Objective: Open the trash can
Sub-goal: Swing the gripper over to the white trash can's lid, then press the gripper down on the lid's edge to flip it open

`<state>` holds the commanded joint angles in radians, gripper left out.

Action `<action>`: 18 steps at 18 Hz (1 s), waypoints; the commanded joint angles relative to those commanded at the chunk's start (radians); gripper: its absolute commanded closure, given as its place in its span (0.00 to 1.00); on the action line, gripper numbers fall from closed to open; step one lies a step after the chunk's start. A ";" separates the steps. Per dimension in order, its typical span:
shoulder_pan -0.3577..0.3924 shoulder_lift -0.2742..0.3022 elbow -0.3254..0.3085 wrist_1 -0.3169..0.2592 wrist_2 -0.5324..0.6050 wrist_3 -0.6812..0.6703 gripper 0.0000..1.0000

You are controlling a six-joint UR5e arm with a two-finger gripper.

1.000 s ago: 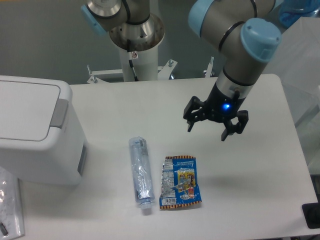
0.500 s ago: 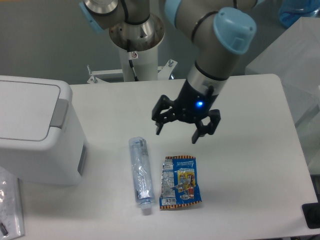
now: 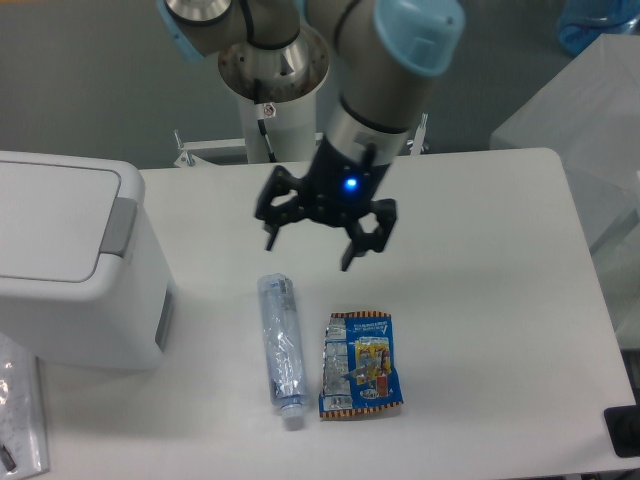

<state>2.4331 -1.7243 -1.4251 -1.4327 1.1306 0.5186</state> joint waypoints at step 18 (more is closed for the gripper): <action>-0.174 0.009 -0.009 0.000 -0.005 -0.183 0.00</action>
<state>2.2596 -1.7150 -1.4343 -1.4328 1.1259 0.3359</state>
